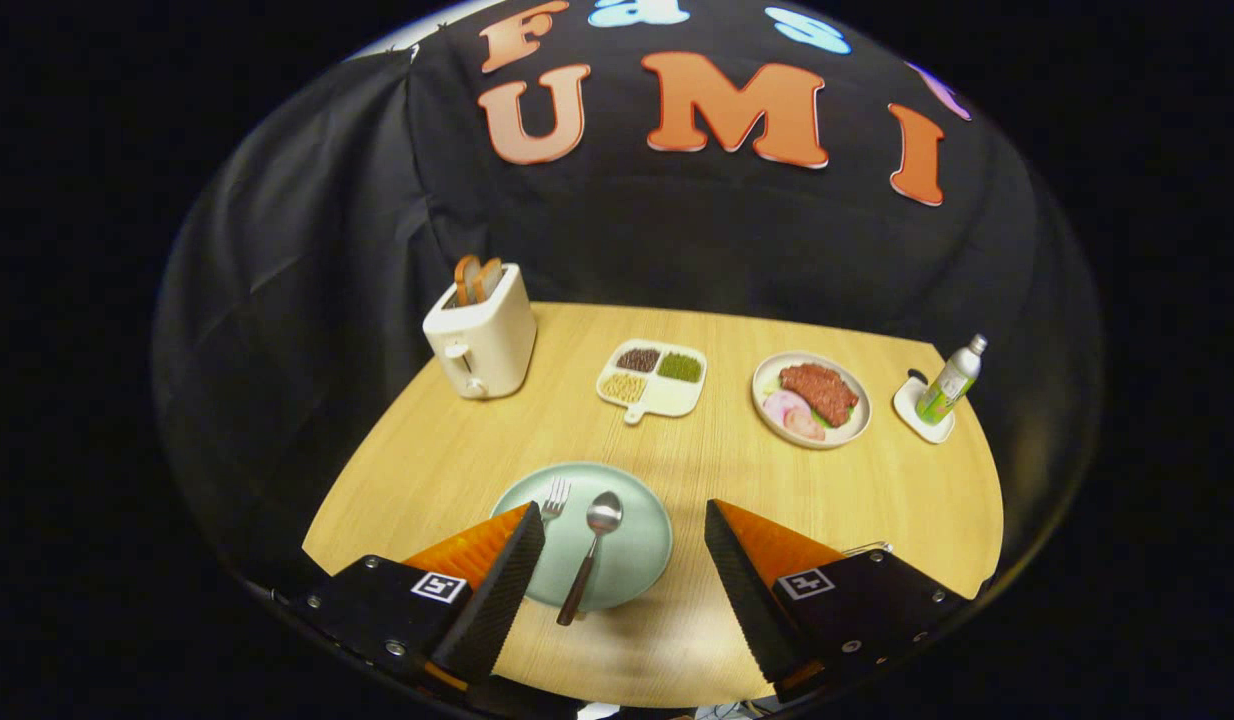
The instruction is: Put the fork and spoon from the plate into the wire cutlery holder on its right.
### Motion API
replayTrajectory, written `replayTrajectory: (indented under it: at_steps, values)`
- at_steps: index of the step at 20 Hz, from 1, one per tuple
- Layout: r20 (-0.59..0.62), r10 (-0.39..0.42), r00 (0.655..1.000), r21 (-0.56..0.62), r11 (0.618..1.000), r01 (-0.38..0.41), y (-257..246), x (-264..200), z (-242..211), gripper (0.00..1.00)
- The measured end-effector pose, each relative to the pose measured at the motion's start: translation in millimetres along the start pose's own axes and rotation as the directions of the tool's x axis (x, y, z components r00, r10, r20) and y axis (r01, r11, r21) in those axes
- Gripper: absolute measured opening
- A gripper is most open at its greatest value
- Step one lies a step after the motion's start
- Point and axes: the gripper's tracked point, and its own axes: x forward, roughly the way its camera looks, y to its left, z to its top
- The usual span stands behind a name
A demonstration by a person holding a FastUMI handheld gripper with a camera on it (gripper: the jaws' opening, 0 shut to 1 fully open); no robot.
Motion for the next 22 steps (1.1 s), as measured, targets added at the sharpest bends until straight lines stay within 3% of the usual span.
replayTrajectory:
  at_steps: [5, 13, 17, 22]
  values:
    - [-0.259, 0.046, 0.965, 0.026, 0.999, -0.04, 24, 39, -56, 0.94]
    - [-0.474, 0.027, 0.88, 0.027, 1.0, -0.016, 32, 92, -101, 0.78]
    - [-0.548, 0.017, 0.837, 0.034, 0.999, 0.002, 33, 112, -115, 0.64]
    - [-0.593, 0.004, 0.805, 0.06, 0.997, 0.039, 34, 124, -126, 0.38]
